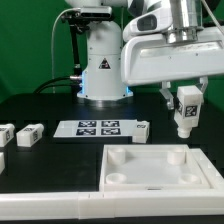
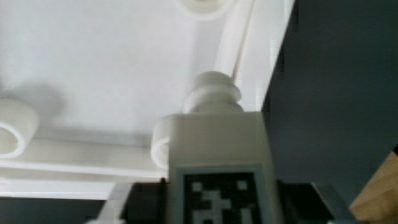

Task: Assemble one leg

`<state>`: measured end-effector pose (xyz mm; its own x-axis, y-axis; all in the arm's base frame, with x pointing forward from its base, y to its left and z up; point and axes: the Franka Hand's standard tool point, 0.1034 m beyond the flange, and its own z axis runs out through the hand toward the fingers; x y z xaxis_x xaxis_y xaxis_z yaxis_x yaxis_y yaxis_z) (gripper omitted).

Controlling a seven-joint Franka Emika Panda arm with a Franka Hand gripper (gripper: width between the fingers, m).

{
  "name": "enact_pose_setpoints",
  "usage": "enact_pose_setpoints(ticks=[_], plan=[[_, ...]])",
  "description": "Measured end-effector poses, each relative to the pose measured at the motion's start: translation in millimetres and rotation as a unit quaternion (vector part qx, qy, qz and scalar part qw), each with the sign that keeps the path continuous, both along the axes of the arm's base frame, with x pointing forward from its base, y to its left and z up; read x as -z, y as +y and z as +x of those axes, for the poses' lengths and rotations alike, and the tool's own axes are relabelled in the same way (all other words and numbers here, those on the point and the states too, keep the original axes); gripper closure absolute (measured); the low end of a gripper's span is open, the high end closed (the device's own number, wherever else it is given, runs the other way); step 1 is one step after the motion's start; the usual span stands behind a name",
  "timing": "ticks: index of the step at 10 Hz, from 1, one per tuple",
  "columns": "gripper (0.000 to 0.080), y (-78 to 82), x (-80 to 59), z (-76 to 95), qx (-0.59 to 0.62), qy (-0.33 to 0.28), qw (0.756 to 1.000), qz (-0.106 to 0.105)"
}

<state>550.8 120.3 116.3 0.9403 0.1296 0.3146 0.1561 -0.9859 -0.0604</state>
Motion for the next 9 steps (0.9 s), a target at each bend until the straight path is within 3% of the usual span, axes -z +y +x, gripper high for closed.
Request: enact_pose_setpoints(ticks=[2, 6, 7, 9], plan=[[0.0511, -4.3, 11.1, 13.4, -0.003, -0.006, 1.000, -0.001], [0.0511, -5.9, 12.3, 14.1, -0.016, -0.002, 1.000, -0.006], [0.0511, -12.8, 11.9, 26.2, -0.030, 0.002, 0.999, -0.012], [0.0511, -11.7, 14.6, 52.6, -0.026, -0.008, 1.000, -0.008]])
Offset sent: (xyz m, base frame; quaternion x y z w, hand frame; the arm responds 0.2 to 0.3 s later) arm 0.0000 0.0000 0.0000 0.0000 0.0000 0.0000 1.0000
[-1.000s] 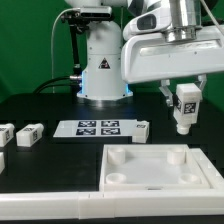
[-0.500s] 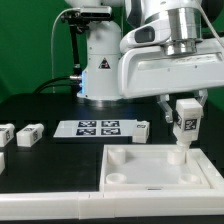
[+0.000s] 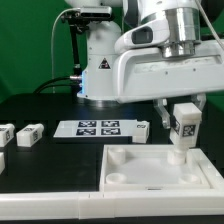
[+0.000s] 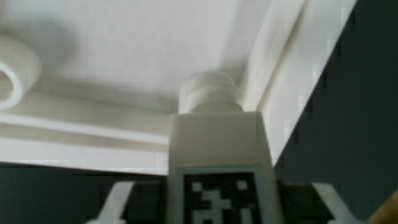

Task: Assemble one leg

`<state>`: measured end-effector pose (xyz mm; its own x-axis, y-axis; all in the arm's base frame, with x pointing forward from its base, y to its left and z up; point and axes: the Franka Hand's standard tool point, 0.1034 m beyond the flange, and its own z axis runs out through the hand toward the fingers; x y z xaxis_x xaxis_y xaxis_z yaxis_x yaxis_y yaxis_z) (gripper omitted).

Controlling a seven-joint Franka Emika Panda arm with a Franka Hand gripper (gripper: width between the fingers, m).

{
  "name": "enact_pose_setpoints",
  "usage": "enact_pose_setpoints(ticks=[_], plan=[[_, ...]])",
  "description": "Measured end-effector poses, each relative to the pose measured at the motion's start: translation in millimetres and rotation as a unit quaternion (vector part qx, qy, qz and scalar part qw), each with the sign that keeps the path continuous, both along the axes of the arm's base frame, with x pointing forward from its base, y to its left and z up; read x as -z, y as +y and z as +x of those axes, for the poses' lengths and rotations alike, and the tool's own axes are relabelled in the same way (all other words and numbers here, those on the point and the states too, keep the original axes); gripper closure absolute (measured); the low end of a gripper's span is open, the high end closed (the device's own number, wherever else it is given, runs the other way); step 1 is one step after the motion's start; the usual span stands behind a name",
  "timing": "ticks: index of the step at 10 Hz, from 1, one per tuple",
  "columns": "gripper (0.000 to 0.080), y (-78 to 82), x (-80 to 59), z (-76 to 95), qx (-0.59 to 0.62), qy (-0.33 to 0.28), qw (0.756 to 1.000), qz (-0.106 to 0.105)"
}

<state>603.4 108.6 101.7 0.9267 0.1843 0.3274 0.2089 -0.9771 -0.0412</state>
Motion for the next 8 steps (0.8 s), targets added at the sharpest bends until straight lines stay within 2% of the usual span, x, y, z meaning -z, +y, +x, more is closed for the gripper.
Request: enact_pose_setpoints(ticks=[3, 6, 8], plan=[[0.0511, -2.1, 4.1, 16.9, -0.010, -0.008, 1.000, -0.002], [0.0511, -1.0, 19.6, 13.2, -0.010, 0.001, 1.000, -0.002], [0.0511, 7.4, 24.8, 7.7, -0.012, -0.005, 1.000, 0.000]])
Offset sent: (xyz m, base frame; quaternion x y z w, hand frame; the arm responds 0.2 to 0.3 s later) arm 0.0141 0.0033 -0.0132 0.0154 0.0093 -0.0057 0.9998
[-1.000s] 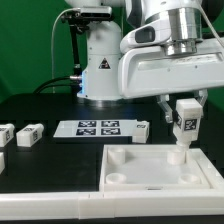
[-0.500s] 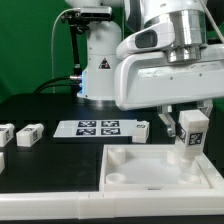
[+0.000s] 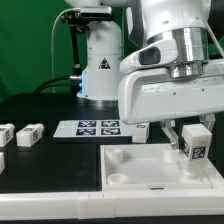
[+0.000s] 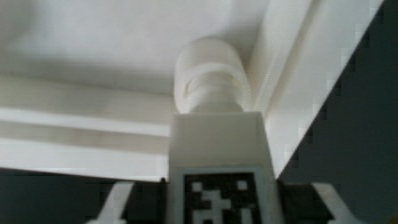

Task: Assemble one leg

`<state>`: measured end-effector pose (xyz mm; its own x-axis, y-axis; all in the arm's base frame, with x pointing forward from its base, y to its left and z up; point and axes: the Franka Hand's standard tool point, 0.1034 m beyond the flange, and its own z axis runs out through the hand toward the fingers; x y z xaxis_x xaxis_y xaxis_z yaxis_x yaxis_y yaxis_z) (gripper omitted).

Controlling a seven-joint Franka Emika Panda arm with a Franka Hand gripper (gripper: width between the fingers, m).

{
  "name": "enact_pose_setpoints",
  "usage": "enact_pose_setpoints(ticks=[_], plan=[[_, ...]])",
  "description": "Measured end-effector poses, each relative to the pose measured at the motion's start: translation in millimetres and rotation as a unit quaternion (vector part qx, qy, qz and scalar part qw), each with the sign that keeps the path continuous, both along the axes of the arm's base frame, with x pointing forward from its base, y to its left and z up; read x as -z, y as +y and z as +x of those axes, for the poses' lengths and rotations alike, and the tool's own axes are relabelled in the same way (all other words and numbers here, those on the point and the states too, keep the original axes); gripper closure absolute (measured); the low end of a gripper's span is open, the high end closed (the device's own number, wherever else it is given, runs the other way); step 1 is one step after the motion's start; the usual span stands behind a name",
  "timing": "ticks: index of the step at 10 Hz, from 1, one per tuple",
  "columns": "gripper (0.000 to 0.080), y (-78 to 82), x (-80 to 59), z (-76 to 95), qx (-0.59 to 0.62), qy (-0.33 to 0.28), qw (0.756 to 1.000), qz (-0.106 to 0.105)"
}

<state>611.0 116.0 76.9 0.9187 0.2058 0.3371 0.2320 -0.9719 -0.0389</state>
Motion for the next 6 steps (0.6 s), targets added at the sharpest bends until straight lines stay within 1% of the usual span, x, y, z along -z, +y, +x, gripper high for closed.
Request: enact_pose_setpoints(ticks=[2, 3, 4, 5, 6], plan=[[0.0511, 0.5, 5.3, -3.6, -0.004, -0.003, 1.000, -0.001], [0.0511, -0.9, 8.5, -4.4, -0.004, -0.021, 1.000, -0.001], [0.0511, -3.2, 8.9, -4.8, -0.002, -0.041, 0.999, -0.001], [0.0511, -8.2, 14.3, -9.1, 0.000, -0.056, 0.998, -0.002], [0.0511, -13.1, 16.6, -11.5, 0.004, -0.072, 0.997, -0.003]])
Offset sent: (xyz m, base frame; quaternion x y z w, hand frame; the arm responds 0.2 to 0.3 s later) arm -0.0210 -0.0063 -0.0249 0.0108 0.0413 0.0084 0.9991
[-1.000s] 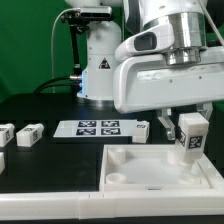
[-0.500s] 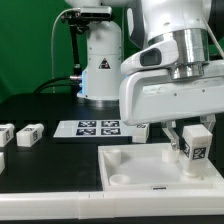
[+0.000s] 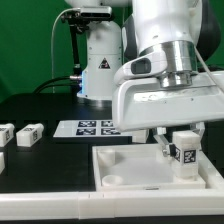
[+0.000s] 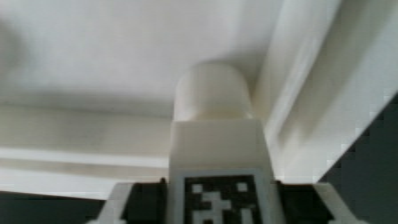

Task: Assemble one leg

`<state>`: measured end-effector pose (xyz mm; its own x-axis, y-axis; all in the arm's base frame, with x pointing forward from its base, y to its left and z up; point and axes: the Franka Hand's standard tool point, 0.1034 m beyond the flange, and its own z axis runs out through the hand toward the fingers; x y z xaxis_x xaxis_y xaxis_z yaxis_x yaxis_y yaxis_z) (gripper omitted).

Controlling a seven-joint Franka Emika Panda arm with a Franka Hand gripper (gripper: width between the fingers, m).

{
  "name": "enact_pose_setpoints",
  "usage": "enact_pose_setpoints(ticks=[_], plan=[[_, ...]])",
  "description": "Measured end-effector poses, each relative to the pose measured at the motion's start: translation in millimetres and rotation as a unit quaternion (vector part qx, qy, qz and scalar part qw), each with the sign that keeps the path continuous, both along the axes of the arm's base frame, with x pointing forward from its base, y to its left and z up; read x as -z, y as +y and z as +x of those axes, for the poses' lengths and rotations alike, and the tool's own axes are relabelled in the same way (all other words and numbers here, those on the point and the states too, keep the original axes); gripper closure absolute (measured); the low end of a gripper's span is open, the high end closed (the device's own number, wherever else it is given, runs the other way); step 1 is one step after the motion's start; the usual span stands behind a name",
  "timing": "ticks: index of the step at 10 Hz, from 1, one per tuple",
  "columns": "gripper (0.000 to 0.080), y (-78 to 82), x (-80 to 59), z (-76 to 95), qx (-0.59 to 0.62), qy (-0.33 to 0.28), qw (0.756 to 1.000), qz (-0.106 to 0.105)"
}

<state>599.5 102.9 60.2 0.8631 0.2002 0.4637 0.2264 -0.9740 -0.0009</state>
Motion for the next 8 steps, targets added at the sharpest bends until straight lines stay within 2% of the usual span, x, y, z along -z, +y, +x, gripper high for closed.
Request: enact_pose_setpoints(ticks=[2, 3, 4, 5, 8], plan=[[0.0511, -0.3, -0.1, -0.8, 0.001, -0.009, 1.000, 0.000], [0.0407, -0.3, -0.1, -0.8, 0.001, -0.009, 1.000, 0.000], [0.0267, -0.3, -0.1, -0.8, 0.001, -0.009, 1.000, 0.000], [0.0187, -0.3, -0.1, -0.8, 0.001, -0.009, 1.000, 0.000], [0.0152, -0.3, 0.0, -0.8, 0.001, -0.009, 1.000, 0.000]])
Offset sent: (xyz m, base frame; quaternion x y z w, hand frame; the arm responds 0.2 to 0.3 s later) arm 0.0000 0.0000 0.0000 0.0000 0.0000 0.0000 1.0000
